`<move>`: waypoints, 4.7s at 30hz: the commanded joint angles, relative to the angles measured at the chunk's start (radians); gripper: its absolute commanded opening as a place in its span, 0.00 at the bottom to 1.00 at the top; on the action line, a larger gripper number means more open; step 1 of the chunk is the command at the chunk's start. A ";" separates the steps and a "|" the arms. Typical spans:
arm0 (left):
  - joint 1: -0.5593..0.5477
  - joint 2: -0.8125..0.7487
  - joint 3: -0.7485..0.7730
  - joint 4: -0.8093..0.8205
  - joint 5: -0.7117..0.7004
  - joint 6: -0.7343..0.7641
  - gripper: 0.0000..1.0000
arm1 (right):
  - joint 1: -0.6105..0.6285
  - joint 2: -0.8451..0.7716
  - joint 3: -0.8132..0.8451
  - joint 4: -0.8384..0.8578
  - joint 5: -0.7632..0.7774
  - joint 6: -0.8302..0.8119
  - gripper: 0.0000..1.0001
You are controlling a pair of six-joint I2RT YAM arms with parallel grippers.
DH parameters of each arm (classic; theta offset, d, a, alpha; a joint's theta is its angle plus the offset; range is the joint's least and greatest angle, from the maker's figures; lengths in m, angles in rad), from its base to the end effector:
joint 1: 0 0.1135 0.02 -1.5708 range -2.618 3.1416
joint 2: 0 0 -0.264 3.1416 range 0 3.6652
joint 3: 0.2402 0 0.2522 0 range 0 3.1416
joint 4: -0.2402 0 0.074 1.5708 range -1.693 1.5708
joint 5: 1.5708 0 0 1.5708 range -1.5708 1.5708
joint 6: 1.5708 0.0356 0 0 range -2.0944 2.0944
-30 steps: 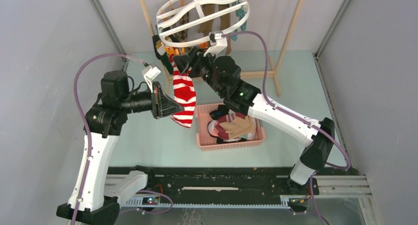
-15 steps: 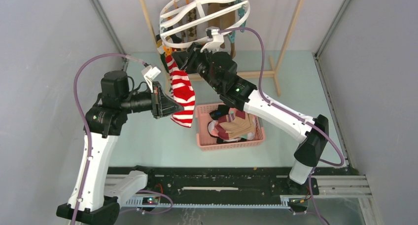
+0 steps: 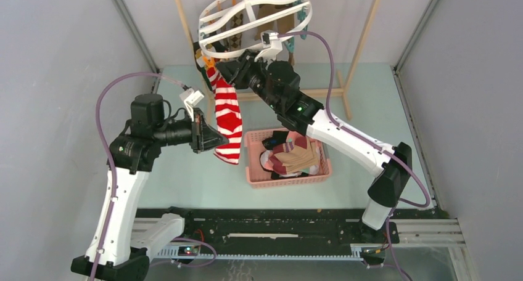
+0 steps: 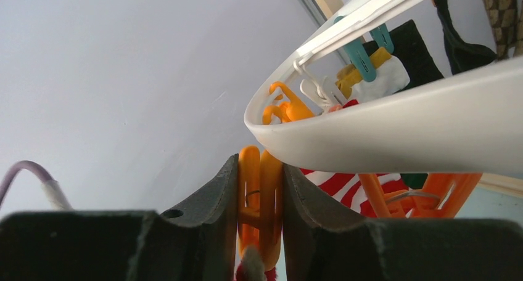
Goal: Remove the socks clipped to the hanger
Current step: Remove the sock from the hanger, then place the sock in the bin, then remove the sock from the hanger.
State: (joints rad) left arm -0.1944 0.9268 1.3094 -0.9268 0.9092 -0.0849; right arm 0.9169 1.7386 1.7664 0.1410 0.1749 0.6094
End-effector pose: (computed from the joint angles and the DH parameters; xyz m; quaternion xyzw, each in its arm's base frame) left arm 0.1401 -0.0562 0.4221 0.2581 0.7697 -0.4402 0.3836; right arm 0.2572 0.3255 0.4589 -0.0324 0.6452 0.4855 0.5891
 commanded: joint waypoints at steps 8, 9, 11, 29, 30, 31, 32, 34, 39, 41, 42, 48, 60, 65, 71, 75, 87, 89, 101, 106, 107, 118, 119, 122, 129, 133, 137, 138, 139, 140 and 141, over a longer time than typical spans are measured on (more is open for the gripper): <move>-0.010 -0.020 -0.028 -0.039 -0.061 0.077 0.00 | -0.025 -0.054 -0.039 0.105 -0.067 0.083 0.00; -0.010 -0.020 -0.027 -0.042 -0.062 0.080 0.00 | -0.026 -0.059 -0.044 0.097 -0.069 0.085 0.00; -0.009 -0.024 -0.027 -0.051 -0.061 0.083 0.00 | -0.029 -0.072 -0.065 0.086 -0.075 0.085 0.20; -0.010 -0.032 0.023 -0.096 -0.098 0.210 0.00 | -0.064 -0.262 -0.379 0.177 -0.445 -0.001 0.98; -0.009 -0.034 0.023 -0.096 -0.096 0.215 0.00 | -0.064 -0.270 -0.400 0.185 -0.492 -0.013 0.98; -0.009 -0.037 0.024 -0.096 -0.094 0.221 0.00 | -0.061 -0.280 -0.422 0.192 -0.544 -0.026 0.98; -0.010 -0.040 0.023 -0.096 -0.091 0.228 0.00 | -0.058 -0.289 -0.448 0.198 -0.580 -0.037 0.98; -0.010 -0.048 0.018 -0.095 -0.082 0.241 0.00 | -0.047 -0.300 -0.494 0.219 -0.640 -0.051 0.97; -0.011 -0.058 0.020 -0.090 -0.073 0.252 0.00 | 0.000 -0.303 -0.555 0.228 -0.709 -0.081 0.92; -0.010 -0.059 0.024 -0.089 -0.071 0.254 0.00 | 0.018 -0.301 -0.571 0.243 -0.724 -0.082 0.89; -0.010 -0.061 0.024 -0.089 -0.069 0.255 0.00 | 0.026 -0.300 -0.577 0.250 -0.729 -0.080 0.88; -0.010 -0.068 0.024 -0.090 -0.070 0.259 0.01 | 0.054 -0.297 -0.582 0.261 -0.745 -0.056 0.64; -0.010 -0.084 0.028 -0.101 -0.121 0.284 0.22 | 0.066 -0.369 -0.632 0.236 -0.710 -0.037 0.00; -0.011 -0.083 0.040 -0.126 -0.138 0.285 0.85 | 0.052 -0.403 -0.659 0.216 -0.677 -0.028 0.00; -0.007 -0.063 0.055 -0.154 -0.179 0.289 1.00 | -0.023 -0.461 -0.796 0.176 -0.524 0.014 0.00; 0.040 -0.035 0.059 -0.136 -0.138 0.249 1.00 | -0.111 -0.479 -0.930 0.142 -0.367 0.067 0.00; 0.237 0.010 0.025 -0.073 -0.127 0.157 1.00 | -0.138 -0.500 -1.035 -0.180 0.244 0.082 0.36; 0.241 0.005 0.020 -0.061 -0.135 0.141 1.00 | -0.123 -0.543 -1.035 -0.182 0.268 0.075 0.53; 0.283 0.014 0.019 -0.027 -0.142 0.091 1.00 | -0.157 -0.527 -1.021 0.007 -0.032 0.135 0.37; 0.337 0.013 0.019 -0.041 -0.138 0.099 1.00 | -0.198 -0.377 -1.021 0.076 -0.076 0.173 0.25; 0.351 0.014 0.018 -0.046 -0.135 0.105 1.00 | -0.193 -0.353 -1.021 0.062 -0.049 0.180 0.22; 0.460 0.068 -0.018 -0.029 -0.100 0.130 1.00 | -0.070 -0.354 -1.081 -0.028 0.295 0.226 0.19; 0.460 0.069 -0.024 -0.014 -0.106 0.128 1.00 | -0.065 -0.385 -1.081 -0.023 0.318 0.215 0.21; 0.462 0.086 -0.026 0.012 -0.123 0.115 1.00 | -0.025 -0.467 -1.069 0.059 0.360 0.134 0.36; 0.489 0.099 -0.017 0.043 -0.142 0.076 1.00 | 0.065 -0.321 -0.796 0.193 0.323 -0.139 0.84; 0.494 0.126 -0.022 0.170 -0.166 -0.005 1.00 | 0.080 -0.196 -0.641 0.233 0.264 -0.180 0.88; 0.490 0.207 -0.004 0.344 -0.180 -0.072 0.98 | 0.117 -0.175 -0.591 0.217 0.243 -0.184 0.87; 0.486 0.240 0.012 0.369 -0.189 -0.076 0.97 | 0.128 -0.184 -0.593 0.199 0.245 -0.183 0.87; 0.483 0.271 0.034 0.384 -0.198 -0.077 0.96 | 0.137 -0.197 -0.602 0.190 0.245 -0.185 0.87; 0.480 0.307 0.054 0.397 -0.203 -0.077 0.95 | 0.146 -0.215 -0.621 0.190 0.244 -0.187 0.86; 0.475 0.338 0.075 0.410 -0.207 -0.074 0.94 | 0.154 -0.236 -0.644 0.194 0.239 -0.188 0.85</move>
State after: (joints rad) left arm 0.2882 1.1652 1.3064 -0.6636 0.7387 -0.1162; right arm 1.0309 1.5696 1.1484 0.3252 0.4244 0.4648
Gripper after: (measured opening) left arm 0.952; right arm 0.867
